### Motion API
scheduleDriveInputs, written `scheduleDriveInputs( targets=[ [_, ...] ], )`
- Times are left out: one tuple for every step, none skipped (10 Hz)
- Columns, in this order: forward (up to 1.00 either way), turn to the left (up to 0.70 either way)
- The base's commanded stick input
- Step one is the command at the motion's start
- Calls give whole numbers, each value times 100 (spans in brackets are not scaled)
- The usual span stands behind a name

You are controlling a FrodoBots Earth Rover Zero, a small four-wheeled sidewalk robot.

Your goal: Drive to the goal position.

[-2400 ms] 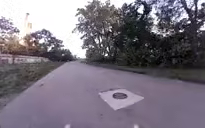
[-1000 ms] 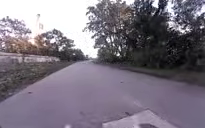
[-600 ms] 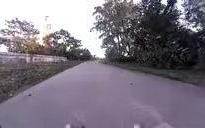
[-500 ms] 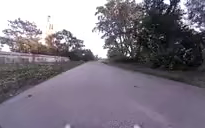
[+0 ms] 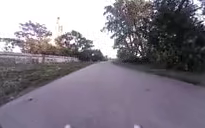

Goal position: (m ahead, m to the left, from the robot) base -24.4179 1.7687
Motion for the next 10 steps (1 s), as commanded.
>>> scheduleDriveInputs(
  targets=[
    [70, 0],
    [70, 0],
    [70, 0],
    [70, 0],
    [70, 0],
    [70, 0],
    [70, 0],
    [70, 0],
    [70, 0],
    [70, 0]
  ],
)
